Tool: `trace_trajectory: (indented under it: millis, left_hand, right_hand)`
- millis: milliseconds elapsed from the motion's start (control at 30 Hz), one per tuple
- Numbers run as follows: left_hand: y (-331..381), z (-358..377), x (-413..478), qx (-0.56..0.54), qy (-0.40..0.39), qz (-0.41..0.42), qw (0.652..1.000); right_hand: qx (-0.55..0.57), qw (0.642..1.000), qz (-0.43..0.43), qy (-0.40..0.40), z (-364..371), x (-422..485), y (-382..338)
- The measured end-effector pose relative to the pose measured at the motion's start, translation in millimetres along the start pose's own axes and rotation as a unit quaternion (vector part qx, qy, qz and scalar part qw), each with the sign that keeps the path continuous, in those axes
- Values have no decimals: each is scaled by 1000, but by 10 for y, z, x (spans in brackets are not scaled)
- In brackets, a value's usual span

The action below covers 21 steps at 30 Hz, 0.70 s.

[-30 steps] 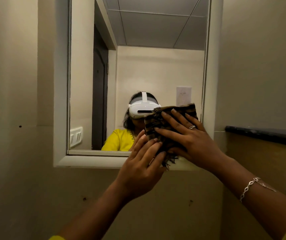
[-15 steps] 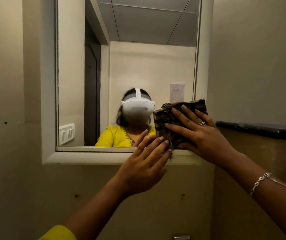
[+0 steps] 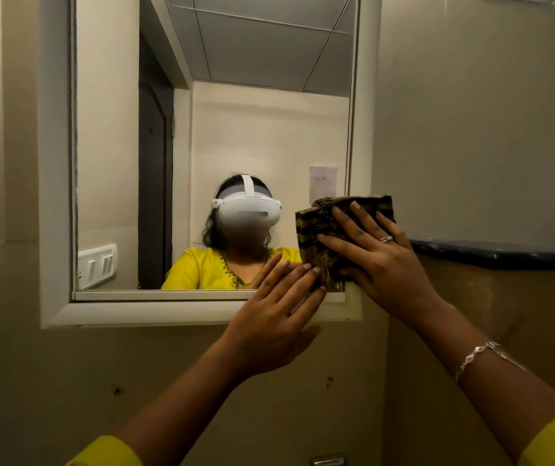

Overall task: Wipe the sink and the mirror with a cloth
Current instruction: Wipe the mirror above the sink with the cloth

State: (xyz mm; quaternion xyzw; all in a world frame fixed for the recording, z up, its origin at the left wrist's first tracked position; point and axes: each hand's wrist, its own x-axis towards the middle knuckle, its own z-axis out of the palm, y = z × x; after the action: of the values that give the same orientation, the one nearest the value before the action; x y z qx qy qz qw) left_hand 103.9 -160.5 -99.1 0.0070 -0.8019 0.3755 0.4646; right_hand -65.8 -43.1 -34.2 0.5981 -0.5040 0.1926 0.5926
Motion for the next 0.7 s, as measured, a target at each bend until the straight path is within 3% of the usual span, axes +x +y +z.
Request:
trace_trajectory:
  millis: [267, 367, 433, 500, 633, 700]
  left_hand:
    - [60, -130, 273, -56, 32, -58, 996]
    - [79, -219, 280, -86, 68, -65, 992]
    - [81, -278, 278, -111, 92, -76, 987]
    - [67, -333, 282, -138, 117, -90, 979]
    - [55, -438, 349, -221, 172, -161, 947]
    - [36, -517, 414, -309, 185, -212, 908]
  right_hand:
    - [99, 986, 121, 59, -25, 280, -4]
    - [267, 930, 221, 122, -132, 350, -48]
    - [381, 852, 308, 182, -283, 371, -107]
    - [491, 751, 377, 231, -468, 389, -177]
    - [718, 465, 454, 249, -738, 351, -321]
    - [784, 356, 462, 213, -775, 301, -428]
